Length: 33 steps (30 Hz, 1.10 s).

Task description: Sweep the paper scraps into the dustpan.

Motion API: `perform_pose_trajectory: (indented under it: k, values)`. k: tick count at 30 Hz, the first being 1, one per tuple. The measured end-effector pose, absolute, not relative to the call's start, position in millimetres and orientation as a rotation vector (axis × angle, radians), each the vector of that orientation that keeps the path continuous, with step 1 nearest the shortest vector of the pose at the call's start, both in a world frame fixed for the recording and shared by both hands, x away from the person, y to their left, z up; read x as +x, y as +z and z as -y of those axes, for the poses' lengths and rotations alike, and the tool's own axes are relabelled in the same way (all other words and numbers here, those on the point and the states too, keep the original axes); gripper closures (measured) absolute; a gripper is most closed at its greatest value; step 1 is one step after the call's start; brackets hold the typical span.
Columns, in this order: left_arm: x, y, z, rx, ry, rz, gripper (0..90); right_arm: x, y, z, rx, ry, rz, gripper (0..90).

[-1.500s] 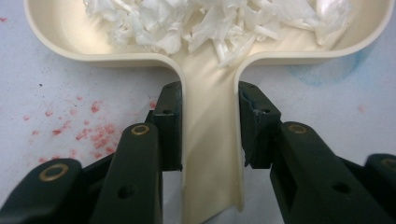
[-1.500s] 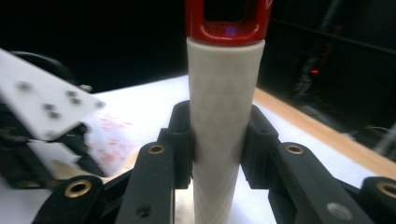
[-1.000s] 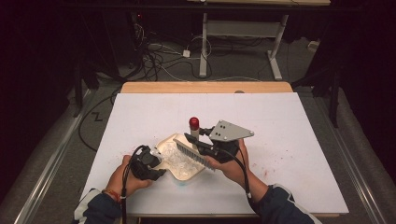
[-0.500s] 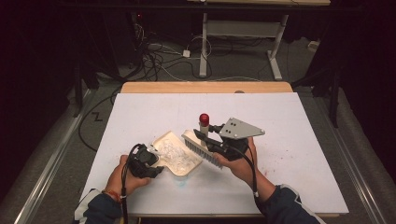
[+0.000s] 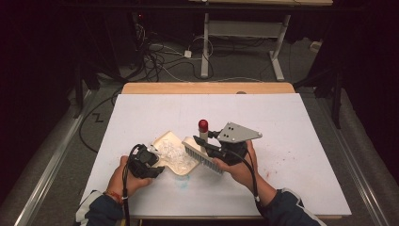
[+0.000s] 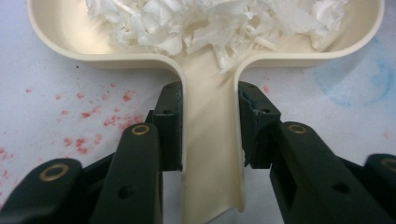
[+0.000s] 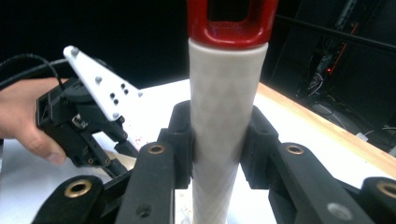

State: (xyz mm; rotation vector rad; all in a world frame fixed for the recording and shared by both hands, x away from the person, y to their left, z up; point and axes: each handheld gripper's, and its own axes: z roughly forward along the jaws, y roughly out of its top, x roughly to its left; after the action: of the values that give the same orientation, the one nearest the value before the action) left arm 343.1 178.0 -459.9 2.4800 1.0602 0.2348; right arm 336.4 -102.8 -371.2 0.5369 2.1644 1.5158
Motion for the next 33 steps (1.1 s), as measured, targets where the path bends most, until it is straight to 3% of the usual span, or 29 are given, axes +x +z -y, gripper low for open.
perform_pose_trajectory:
  k: [17,33]
  values:
    - [350.2,-461.8,-188.5,2.431,0.239,-1.13,63.4,330.0,-341.9,160.9,0.602,1.544,-2.049,69.9]
    - [352.1,-462.8,-199.5,2.371,0.279,-1.227,63.3,310.9,-339.0,227.0,0.659,1.52,-2.067,69.9]
